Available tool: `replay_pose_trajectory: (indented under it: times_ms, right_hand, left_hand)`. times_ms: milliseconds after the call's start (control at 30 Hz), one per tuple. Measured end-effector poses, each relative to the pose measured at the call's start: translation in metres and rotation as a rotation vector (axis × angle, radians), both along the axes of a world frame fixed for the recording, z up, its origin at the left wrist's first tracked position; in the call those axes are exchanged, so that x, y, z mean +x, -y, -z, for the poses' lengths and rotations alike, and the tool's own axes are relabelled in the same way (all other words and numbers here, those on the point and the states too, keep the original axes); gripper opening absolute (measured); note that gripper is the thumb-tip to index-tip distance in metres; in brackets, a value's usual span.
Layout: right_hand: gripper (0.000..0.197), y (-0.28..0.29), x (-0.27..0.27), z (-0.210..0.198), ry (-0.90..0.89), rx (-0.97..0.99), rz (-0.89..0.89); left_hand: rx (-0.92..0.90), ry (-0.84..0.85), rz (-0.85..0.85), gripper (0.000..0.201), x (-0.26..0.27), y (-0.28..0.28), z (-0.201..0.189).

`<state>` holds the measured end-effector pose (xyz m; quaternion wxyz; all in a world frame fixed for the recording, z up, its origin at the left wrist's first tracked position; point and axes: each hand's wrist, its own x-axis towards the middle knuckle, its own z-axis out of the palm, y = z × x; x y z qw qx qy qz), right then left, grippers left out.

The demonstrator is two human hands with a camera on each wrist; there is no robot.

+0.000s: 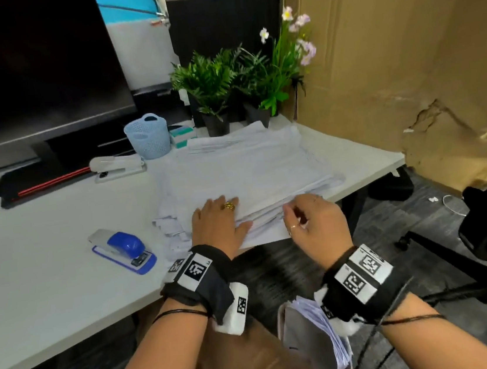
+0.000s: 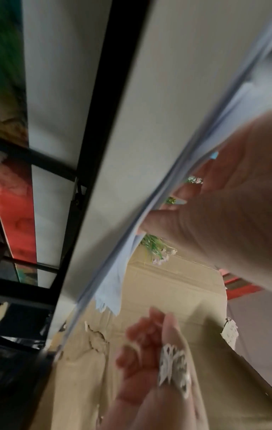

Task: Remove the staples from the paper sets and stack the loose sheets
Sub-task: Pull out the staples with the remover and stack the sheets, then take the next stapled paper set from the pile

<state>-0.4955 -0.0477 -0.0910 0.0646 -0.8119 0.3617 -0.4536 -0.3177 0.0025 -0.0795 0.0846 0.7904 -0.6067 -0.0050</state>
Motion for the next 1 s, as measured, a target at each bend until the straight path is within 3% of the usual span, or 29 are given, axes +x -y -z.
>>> replay_pose_trajectory:
  times_ms: [133,267,333,367,467,533,633,767,900,1000]
  right_hand:
    - [0.023,0.019,0.018,-0.007,0.025,0.018,0.062]
    - [0.044,0.028,0.024,-0.014,-0.196,0.113,0.106]
    - [0.052,0.027,0.026,-0.015,-0.289,0.039,0.034]
    - [0.048,0.027,0.028,-0.017,-0.302,-0.029,-0.011]
    - [0.012,0.030,0.036,-0.026,-0.222,-0.240,-0.048]
    - [0.025,0.032,0.043,-0.036,-0.126,-0.287,-0.036]
    - [0.030,0.032,0.053,-0.059,0.029,-0.288,-0.037]
    - [0.017,0.021,0.068,-0.078,0.201,-0.152,0.125]
    - [0.082,0.003,0.071,-0.071,0.422,0.207,0.211]
    - [0.105,0.003,0.067,-0.065,0.680,0.630,0.079]
  left_hand:
    - [-0.028,0.120,0.055,0.047,0.006,-0.015,-0.004]
    - [-0.158,0.086,0.044,0.037,0.009,-0.030,-0.013]
    - [-0.182,0.107,0.022,0.038,0.010,-0.037,-0.020]
    - [-0.201,0.126,0.009,0.037,0.011,-0.041,-0.024]
    - [-0.287,0.119,-0.012,0.033,0.016,-0.050,-0.041]
    - [-0.364,0.057,-0.026,0.038,0.019,-0.060,-0.053]
    - [-0.498,-0.057,-0.058,0.045,0.028,-0.078,-0.069]
    - [-0.598,-0.019,-0.035,0.026,0.045,-0.088,-0.079]
    - [-0.690,-0.043,0.017,0.017,0.050,-0.094,-0.067]
    - [-0.734,-0.132,0.057,0.019,0.046,-0.095,-0.054]
